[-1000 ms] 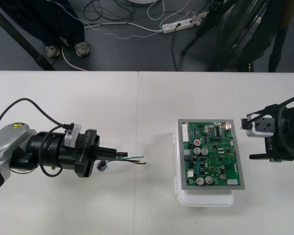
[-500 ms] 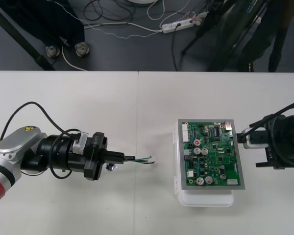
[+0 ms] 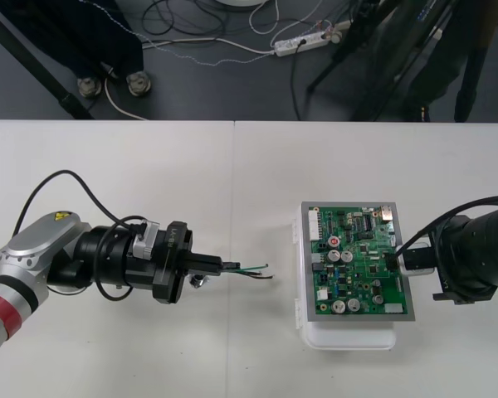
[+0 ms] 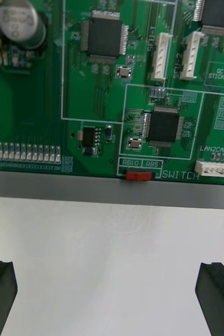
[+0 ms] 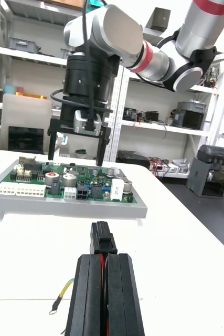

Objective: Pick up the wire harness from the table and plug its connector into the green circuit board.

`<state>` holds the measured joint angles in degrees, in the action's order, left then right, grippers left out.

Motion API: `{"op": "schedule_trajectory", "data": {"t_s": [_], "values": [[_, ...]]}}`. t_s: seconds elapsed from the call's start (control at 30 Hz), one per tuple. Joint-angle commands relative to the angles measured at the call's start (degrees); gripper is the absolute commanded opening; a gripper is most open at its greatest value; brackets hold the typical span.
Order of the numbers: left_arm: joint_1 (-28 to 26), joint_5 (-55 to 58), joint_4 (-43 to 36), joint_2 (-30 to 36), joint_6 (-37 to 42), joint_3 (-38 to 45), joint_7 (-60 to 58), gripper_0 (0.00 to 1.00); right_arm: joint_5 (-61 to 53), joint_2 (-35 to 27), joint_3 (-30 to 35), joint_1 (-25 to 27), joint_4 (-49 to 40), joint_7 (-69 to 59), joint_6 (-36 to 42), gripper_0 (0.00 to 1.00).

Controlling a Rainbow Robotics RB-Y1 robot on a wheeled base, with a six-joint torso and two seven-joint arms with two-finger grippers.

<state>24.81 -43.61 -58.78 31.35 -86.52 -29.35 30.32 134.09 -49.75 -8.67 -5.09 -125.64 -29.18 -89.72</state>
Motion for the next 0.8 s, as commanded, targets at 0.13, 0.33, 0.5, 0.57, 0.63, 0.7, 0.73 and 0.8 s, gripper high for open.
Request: {"op": "schedule_trajectory", "data": {"t_s": [0.13, 0.33, 0.5, 0.57, 0.63, 0.7, 0.73, 0.8], "values": [[3.14, 0.45, -0.63, -1.55, 1.53, -2.03, -0.61, 0.00, 2.84, -0.88, -1.79, 0.43, -1.98, -10.28, -0.28, 1.00], [3.14, 0.63, -2.92, -1.55, 4.69, -3.34, -1.40, 0.00, 2.84, 0.09, -2.31, -0.27, -1.98, -10.81, -0.28, 1.00], [3.14, 0.54, -4.68, -1.55, 7.15, -4.22, -2.11, 0.00, 4.51, 0.61, -4.33, -0.98, -2.24, -10.98, -0.28, 1.00], [3.05, 0.54, -5.12, -1.55, 8.03, -4.49, -2.46, 0.00, 5.83, 1.05, -4.77, -1.24, -2.24, -10.81, -0.28, 1.00], [2.70, 0.54, -6.35, -1.55, 9.35, -5.19, -2.81, 0.00, 6.79, 2.11, -5.04, -1.42, -2.24, -10.54, -0.28, 1.00], [2.35, 0.54, -7.49, -1.55, 10.84, -5.72, -3.25, 0.00, 6.97, 2.55, -5.39, -1.50, -2.24, -10.46, -0.28, 1.00], [2.09, 0.54, -8.10, -1.55, 11.81, -6.07, -3.51, 0.00, 6.88, 2.81, -5.57, -1.59, -2.24, -10.46, -0.28, 1.00], [1.74, 0.54, -9.16, -1.55, 13.21, -6.42, -3.86, 0.00, 6.71, 3.16, -5.65, -1.59, -2.24, -10.46, -0.28, 1.00]]}}
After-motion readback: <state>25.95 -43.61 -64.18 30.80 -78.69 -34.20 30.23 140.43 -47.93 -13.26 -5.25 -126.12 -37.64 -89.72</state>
